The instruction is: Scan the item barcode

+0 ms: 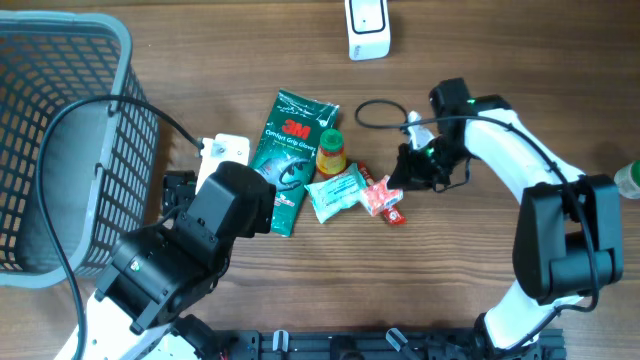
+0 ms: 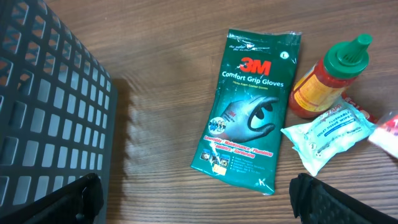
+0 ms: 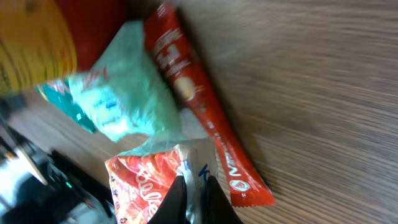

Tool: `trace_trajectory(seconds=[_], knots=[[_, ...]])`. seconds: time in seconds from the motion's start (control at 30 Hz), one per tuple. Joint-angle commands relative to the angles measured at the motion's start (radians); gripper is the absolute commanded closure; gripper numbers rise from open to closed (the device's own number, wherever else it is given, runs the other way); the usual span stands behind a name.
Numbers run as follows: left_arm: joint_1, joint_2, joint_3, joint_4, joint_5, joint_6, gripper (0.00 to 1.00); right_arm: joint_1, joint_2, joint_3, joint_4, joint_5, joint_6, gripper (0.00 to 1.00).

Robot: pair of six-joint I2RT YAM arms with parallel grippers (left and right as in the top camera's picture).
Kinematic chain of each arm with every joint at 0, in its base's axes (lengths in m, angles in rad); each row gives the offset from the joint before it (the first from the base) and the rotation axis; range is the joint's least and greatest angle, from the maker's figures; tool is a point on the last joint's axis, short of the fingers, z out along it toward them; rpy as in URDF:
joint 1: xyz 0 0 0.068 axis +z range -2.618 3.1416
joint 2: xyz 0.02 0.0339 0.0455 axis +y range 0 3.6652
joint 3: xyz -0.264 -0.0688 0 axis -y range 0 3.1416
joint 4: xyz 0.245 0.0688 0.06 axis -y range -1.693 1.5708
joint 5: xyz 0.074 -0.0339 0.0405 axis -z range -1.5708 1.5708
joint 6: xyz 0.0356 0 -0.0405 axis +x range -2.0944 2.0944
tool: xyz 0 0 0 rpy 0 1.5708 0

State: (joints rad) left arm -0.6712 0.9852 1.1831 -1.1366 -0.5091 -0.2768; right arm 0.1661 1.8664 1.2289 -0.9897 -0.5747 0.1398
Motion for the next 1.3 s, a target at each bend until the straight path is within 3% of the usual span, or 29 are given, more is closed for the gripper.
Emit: trace_trajectory(seconds=[0.0, 0.13, 0.2, 0.33, 0.37, 0.43, 0.53, 0.57, 0.7, 0.73, 0.77, 0.83, 0.93, 1.07, 1.13, 1.17, 1.2, 1.27], knots=[[0.002, 0.000, 0.003, 0.002, 0.004, -0.019, 0.00, -0.043, 0.012, 0.019, 0.048, 0.035, 0.144, 0.94], [0.002, 0.000, 0.003, 0.002, 0.004, -0.019, 0.00, -0.053, 0.012, 0.019, 0.180, 0.353, 0.327, 0.90], [0.002, 0.000, 0.003, 0.002, 0.004, -0.020, 0.00, -0.053, 0.012, 0.019, 0.229, 0.546, 0.486, 0.69], [0.002, 0.000, 0.003, 0.002, 0.004, -0.020, 0.00, -0.053, 0.013, 0.019, 0.274, 0.626, 0.571, 0.66], [0.002, 0.000, 0.003, 0.002, 0.004, -0.019, 0.00, -0.052, 0.013, 0.019, 0.283, 0.619, 0.578, 0.56], [0.002, 0.000, 0.003, 0.002, 0.004, -0.019, 0.00, -0.053, 0.013, 0.019, 0.309, 0.595, 0.590, 0.14], [0.002, 0.000, 0.003, 0.002, 0.004, -0.020, 0.00, -0.053, 0.013, 0.019, 0.358, 0.592, 0.589, 0.09], [0.002, 0.000, 0.003, 0.002, 0.004, -0.019, 0.00, -0.053, 0.013, 0.019, 0.373, 0.588, 0.567, 0.09], [0.002, 0.000, 0.003, 0.002, 0.004, -0.019, 0.00, -0.053, 0.013, 0.019, 0.412, 0.439, 0.205, 0.31], [0.002, 0.000, 0.003, 0.002, 0.004, -0.020, 0.00, -0.053, 0.013, 0.019, 0.402, 0.378, 0.053, 0.35], [0.002, 0.000, 0.003, 0.002, 0.004, -0.020, 0.00, -0.053, 0.013, 0.019, 0.392, 0.348, -0.031, 0.44], [0.002, 0.000, 0.003, 0.002, 0.004, -0.020, 0.00, -0.053, 0.013, 0.019, 0.356, 0.307, -0.171, 0.46], [0.002, 0.000, 0.003, 0.002, 0.004, -0.020, 0.00, -0.053, 0.013, 0.019, 0.328, 0.299, -0.275, 0.41], [0.002, 0.000, 0.003, 0.002, 0.004, -0.020, 0.00, -0.060, 0.013, 0.019, 0.324, 0.299, -0.354, 0.41], [0.002, 0.000, 0.003, 0.002, 0.004, -0.020, 0.00, -0.070, 0.013, 0.019, 0.334, 0.299, -0.354, 0.45], [0.002, 0.000, 0.003, 0.002, 0.004, -0.020, 0.00, -0.075, 0.014, 0.019, 0.335, 0.299, -0.358, 0.50], [0.002, 0.000, 0.003, 0.002, 0.004, -0.019, 0.00, -0.085, 0.018, 0.019, 0.334, 0.299, -0.370, 0.60], [0.002, 0.000, 0.003, 0.002, 0.004, -0.020, 0.00, -0.094, 0.027, 0.019, 0.335, 0.290, -0.377, 0.65]])
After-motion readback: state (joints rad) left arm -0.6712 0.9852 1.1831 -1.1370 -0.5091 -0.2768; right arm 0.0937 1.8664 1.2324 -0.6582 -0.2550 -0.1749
